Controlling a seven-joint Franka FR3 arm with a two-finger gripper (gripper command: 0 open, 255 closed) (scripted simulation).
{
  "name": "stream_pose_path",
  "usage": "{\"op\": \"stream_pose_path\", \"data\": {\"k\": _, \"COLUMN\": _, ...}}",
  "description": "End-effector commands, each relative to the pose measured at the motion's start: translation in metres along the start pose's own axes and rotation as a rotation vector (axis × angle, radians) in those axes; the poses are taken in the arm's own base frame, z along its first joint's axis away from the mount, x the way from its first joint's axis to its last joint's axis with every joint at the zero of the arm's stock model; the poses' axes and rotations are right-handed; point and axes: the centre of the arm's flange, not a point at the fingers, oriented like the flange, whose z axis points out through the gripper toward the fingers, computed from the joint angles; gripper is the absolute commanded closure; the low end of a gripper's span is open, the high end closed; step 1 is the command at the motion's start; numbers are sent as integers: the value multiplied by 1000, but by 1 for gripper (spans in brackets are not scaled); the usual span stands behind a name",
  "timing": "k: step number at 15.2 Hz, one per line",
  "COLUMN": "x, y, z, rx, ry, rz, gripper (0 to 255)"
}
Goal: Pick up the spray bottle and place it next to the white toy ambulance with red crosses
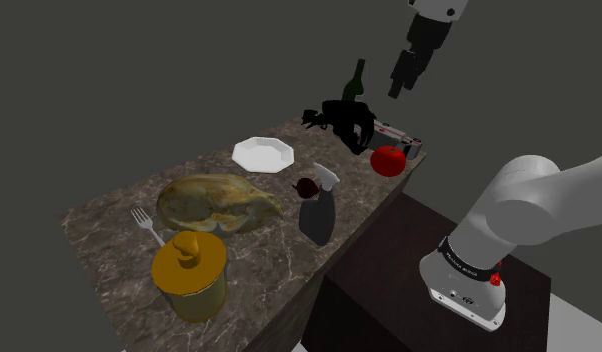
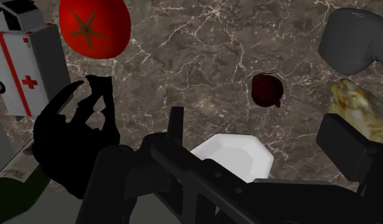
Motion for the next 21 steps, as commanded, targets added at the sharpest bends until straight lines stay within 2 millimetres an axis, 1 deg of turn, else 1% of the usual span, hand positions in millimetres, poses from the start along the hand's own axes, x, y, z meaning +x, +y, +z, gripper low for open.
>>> {"op": "stream_pose_path", "data": {"k": 1, "x": 0, "y": 0, "z": 0, "rx": 0, "ry": 0, "rz": 0, "gripper": 0}}
{"op": "stream_pose_path", "data": {"k": 11, "x": 3, "y": -119, "z": 56, "rx": 2, "ry": -15, "rz": -34, "gripper": 0}}
{"op": "stream_pose_path", "data": {"k": 21, "x": 2, "y": -238, "z": 112, "rx": 4, "ry": -29, "rz": -69, "gripper": 0}}
